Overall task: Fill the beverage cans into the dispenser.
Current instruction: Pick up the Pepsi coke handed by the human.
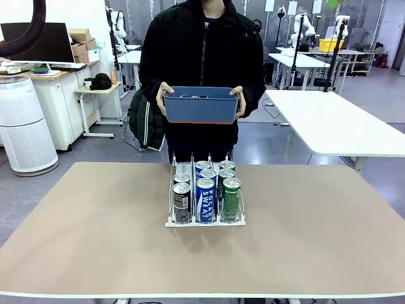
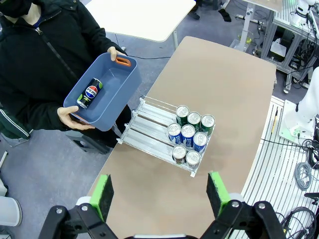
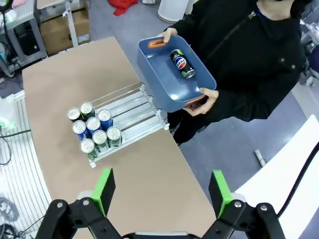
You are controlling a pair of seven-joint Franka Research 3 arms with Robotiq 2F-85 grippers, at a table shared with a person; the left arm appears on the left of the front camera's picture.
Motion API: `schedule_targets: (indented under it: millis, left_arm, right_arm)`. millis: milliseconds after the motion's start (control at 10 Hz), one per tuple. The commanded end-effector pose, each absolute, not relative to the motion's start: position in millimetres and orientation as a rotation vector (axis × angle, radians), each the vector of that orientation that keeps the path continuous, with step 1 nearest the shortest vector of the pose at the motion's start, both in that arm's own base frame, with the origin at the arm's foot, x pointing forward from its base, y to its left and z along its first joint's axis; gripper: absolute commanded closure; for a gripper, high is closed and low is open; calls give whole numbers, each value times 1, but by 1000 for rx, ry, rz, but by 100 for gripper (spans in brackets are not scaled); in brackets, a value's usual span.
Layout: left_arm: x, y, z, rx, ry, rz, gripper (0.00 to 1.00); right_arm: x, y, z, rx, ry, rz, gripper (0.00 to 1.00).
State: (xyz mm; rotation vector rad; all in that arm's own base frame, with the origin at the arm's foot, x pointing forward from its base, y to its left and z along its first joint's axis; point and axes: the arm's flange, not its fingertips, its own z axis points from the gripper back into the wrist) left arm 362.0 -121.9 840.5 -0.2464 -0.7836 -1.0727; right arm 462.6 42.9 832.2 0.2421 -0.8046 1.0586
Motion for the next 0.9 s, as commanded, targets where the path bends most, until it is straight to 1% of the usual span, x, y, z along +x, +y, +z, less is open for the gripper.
schedule_targets:
  millis: [0, 800]
  left_arm:
    - [361, -122, 840, -257, -784, -1069, 0]
    - [361, -122, 840, -257, -784, -1069, 0]
  right_arm:
    - [464, 46, 834, 226, -801, 1066, 0]
    - [464, 46, 834, 226, -801, 1066, 0]
